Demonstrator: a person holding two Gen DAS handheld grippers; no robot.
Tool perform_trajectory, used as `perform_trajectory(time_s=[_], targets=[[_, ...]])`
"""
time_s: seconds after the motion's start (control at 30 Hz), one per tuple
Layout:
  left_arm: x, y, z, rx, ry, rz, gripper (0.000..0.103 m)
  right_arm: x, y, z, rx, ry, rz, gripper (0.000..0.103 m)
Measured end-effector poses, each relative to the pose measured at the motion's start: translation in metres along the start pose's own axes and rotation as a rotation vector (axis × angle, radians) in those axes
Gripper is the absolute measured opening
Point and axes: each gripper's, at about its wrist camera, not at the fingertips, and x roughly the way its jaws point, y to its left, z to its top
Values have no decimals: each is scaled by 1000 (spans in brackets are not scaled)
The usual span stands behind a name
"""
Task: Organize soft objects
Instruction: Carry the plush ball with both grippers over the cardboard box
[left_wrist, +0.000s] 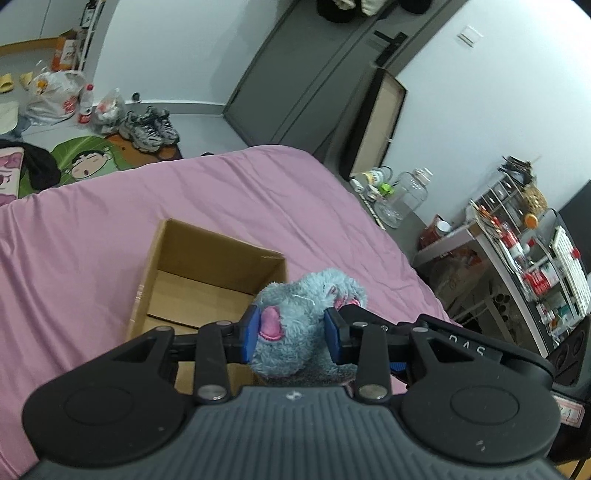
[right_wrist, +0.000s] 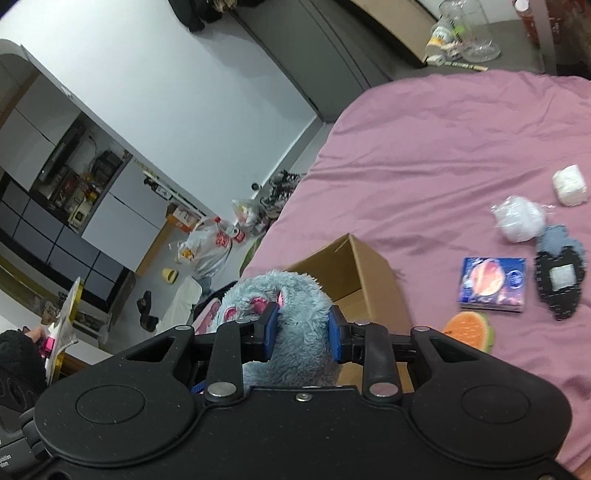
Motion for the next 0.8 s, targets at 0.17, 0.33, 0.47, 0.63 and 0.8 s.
perform_trajectory(time_s=[0.17,0.33,0.47,0.63,0.8], targets=[[13,23,14,-33,18,17,36,24,6,5,7,28,-15,28],[29,37,26,-50,37,31,36,44,8,12,27,51,-27,28],[39,47,34,-77,52,34,36,55,14,16,17,63,-40,29],[45,53,42,-80,54,59,37,67,16,17,27,79,-51,38],[53,55,43,-32,75,188,39,57,10,13,32,88,-93,53]])
